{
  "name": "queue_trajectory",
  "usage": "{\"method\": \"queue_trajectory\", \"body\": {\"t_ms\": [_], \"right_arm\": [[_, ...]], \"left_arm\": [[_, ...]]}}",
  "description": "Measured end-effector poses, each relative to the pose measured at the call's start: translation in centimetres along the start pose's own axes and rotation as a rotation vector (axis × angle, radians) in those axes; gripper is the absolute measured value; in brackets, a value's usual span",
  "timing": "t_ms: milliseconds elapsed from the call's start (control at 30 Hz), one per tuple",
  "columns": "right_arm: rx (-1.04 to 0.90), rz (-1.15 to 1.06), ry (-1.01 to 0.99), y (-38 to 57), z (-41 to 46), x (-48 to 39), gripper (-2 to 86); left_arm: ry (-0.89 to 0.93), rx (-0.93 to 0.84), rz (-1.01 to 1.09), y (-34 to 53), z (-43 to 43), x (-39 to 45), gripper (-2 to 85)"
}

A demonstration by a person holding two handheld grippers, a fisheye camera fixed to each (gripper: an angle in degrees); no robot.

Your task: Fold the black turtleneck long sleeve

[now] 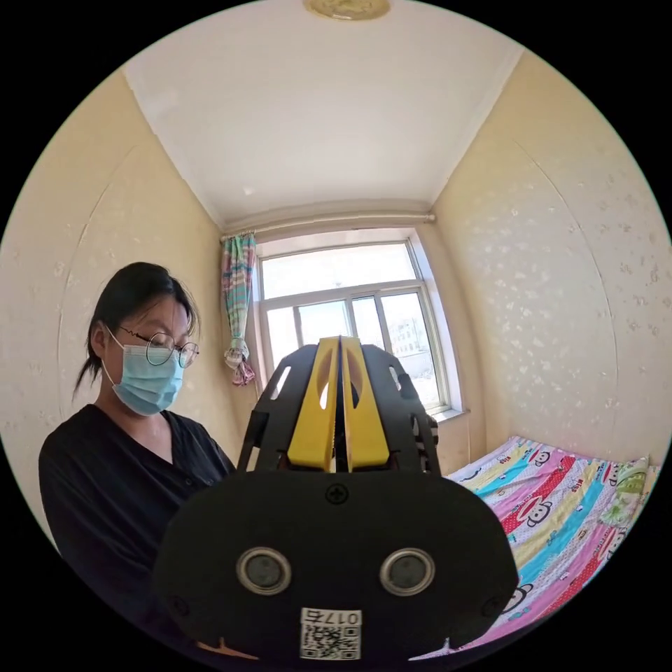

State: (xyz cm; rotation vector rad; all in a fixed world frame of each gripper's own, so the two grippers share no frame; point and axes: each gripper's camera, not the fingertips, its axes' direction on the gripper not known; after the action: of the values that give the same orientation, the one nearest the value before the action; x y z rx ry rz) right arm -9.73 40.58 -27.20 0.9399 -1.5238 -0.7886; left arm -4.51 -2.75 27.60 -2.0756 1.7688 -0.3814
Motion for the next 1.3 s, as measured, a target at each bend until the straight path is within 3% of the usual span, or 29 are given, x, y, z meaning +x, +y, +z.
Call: {"method": "queue_trajectory", "body": {"t_ms": [167,400,567,633,700,767,800,967,1167,1300], "right_arm": [[-0.021,0.043,-0.121,-1.6,1.3,0.8,0.3],[0.022,0.104,-0.259,-4.7,-2.7,1.7,0.2],[0.069,0.116,-0.289,-6.5,-6.5,1.7,0.2],[0.085,0.114,-0.293,-7.1,-8.3,1.7,0.2],[0.085,0.117,-0.246,-7.5,-11.2,2.1,0.2],[0.074,0.146,-0.172,-7.5,-13.7,2.6,0.2],[0.061,0.163,-0.122,-7.4,-15.6,2.8,0.3],[0.017,0.246,0.065,-5.5,-23.8,3.2,0.3],[0.075,0.35,0.044,0.0,-30.1,2.8,0.4],[0.164,0.363,0.039,-1.5,-31.5,4.4,0.4]], "left_arm": [[-0.081,-0.156,0.024,-2.6,3.7,-3.4,19.4],[0.219,-0.273,0.114,-4.9,2.9,-8.2,18.7],[0.231,-0.482,0.237,-5.0,8.9,-9.0,21.5],[0.37,-0.538,0.251,-4.9,11.6,-9.3,22.0],[0.747,-0.622,0.234,-4.7,15.0,-9.0,16.3],[0.979,-0.543,0.241,-4.9,14.4,-8.3,7.0],[1.005,-0.444,0.238,-5.5,12.4,-8.3,2.7],[0.662,-0.148,0.253,-7.0,-0.8,-8.2,-0.6],[0.484,-0.088,0.366,-6.0,-11.7,0.7,-0.9],[0.289,-0.009,0.46,-8.1,-16.4,9.0,-1.0]]}}
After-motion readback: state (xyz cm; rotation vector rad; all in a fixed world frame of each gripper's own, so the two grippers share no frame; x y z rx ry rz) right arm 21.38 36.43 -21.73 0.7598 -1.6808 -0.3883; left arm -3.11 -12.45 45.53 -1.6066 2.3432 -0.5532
